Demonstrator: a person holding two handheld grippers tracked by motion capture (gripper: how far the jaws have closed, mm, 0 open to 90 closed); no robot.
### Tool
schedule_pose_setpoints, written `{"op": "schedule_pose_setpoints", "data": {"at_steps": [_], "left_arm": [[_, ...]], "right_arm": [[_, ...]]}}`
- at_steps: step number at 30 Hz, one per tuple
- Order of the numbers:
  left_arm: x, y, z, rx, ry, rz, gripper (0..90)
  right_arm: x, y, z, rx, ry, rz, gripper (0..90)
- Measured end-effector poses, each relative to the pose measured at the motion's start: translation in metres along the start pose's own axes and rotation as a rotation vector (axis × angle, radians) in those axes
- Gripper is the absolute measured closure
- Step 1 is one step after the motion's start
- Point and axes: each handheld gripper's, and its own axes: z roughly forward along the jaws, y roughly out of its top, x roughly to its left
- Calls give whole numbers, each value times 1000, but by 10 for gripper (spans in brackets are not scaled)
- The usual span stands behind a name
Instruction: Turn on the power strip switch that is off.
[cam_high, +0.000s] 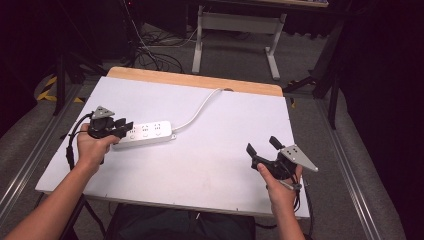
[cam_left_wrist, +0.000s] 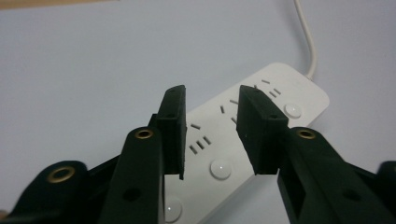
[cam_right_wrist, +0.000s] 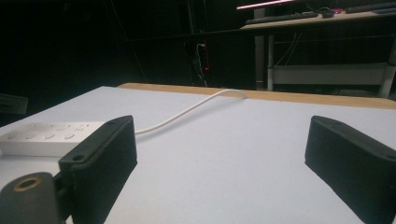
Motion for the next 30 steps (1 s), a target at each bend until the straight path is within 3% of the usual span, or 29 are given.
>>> {"op": "schedule_pose_setpoints", "data": {"at_steps": [4,14,30], "left_arm": [[-1,1,-5,-60,35,8,556],[2,3,-8,-84,74,-6,421],[3,3,-13,-136,132,-25,289]], "right_arm": [[0,0,0,0,1,1,98],[0,0,0,1,0,1,99],[0,0,0,2,1,1,99]]}}
